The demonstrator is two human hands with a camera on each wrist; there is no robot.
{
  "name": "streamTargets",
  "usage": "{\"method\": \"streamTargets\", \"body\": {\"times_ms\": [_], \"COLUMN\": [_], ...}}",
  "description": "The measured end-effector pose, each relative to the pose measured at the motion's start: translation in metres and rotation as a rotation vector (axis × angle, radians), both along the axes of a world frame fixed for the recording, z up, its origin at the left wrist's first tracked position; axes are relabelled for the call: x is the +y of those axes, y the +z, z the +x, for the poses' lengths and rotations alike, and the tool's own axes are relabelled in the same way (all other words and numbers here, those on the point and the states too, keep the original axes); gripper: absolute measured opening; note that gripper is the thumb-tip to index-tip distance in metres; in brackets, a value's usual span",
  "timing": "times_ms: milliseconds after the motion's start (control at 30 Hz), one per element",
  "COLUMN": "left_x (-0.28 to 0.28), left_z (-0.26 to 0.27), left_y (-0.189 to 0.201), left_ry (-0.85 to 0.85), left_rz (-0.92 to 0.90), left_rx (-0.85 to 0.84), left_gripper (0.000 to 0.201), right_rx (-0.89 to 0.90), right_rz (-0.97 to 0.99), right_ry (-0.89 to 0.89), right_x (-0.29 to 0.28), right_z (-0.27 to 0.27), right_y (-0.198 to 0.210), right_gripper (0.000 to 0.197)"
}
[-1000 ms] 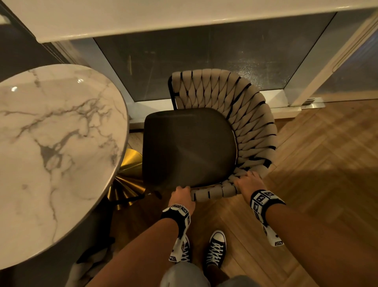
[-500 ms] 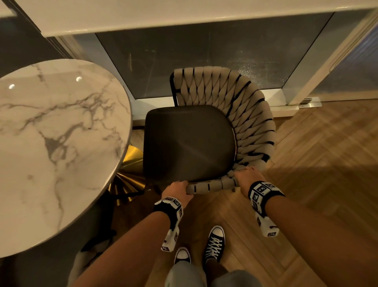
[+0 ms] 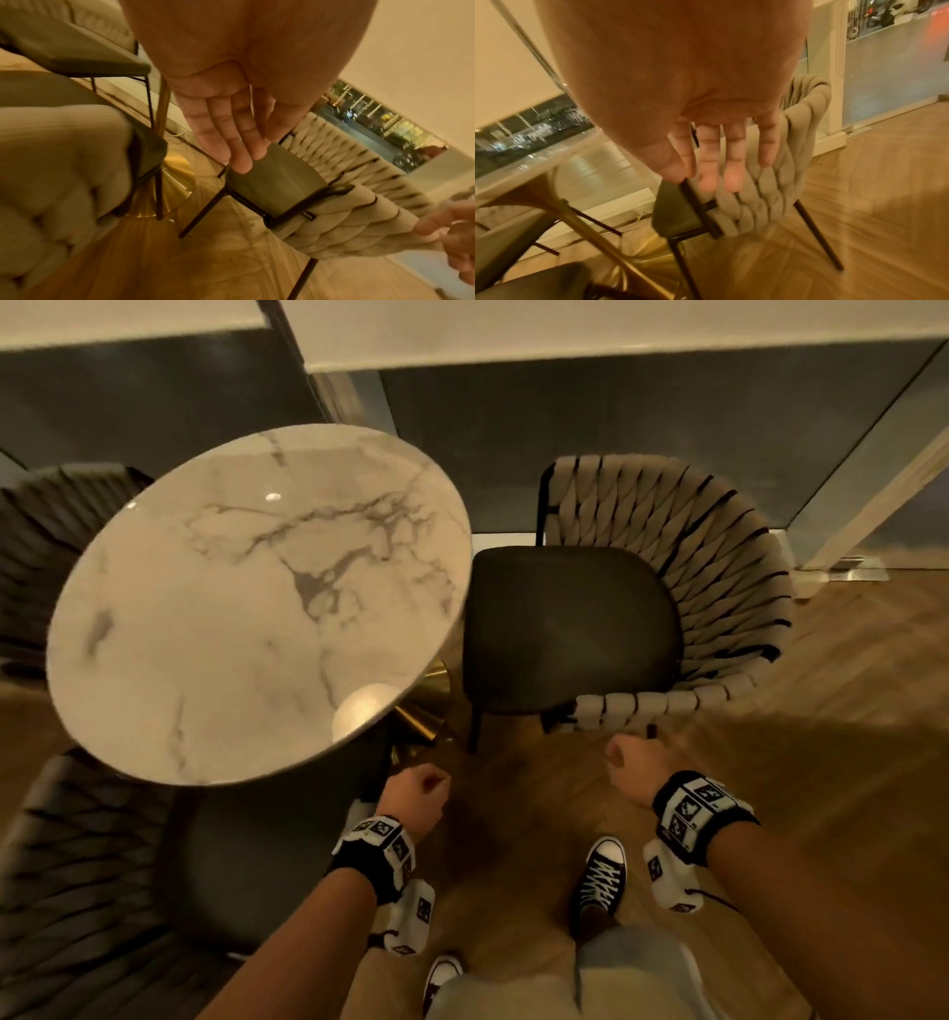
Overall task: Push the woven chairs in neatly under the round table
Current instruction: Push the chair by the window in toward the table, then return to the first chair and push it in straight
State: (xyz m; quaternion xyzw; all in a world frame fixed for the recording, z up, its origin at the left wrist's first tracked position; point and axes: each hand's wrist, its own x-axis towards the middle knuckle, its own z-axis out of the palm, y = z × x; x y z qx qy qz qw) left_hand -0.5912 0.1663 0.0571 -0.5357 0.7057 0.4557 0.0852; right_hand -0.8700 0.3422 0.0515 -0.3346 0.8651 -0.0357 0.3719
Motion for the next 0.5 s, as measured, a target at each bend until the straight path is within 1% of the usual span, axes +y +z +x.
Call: {"method": "streamTargets", "body": {"times_ms": [67, 133, 233, 333, 400, 500], "left_x": [0.006, 0.013, 0.026, 0.038, 0.042, 0.046], "left_z": [0.05, 0.097, 0.192, 0.276, 0.323, 0.373], "left_y": [0.001, 0.0, 0.012, 0.028, 0.034, 0.039], "left_ry": [0.077, 0.11, 0.092, 0.095, 0.129, 0.159], "left_rz": [0.033, 0.027, -0.01, -0.044, -0.088, -0.145], "left_rx": [0.03, 0.048, 0.009, -0.057, -0.092, -0.172], "left_gripper": [0.012, 0.012, 0.012, 0.009, 0.009, 0.012], "right_rx": [-0.059, -0.085, -0.141, -0.227, -0.256, -0.244], "right_rz": [-0.064, -0.119, -0.163, -0.179, -0.205, -0.253], "right_ry": [0.012, 0.015, 0.003, 0.004, 0.03, 0.067], "right_x": [0.0, 0.001, 0.006, 0.017, 0.019, 0.015], "right_z": [0.057, 0.112, 0.213, 0.293, 0.333, 0.371], "right_y": [-0.001, 0.0, 0.012, 0.02, 0.023, 0.023], "right_gripper": [0.015, 0.012, 0.015, 0.016, 0.017, 0.019]}}
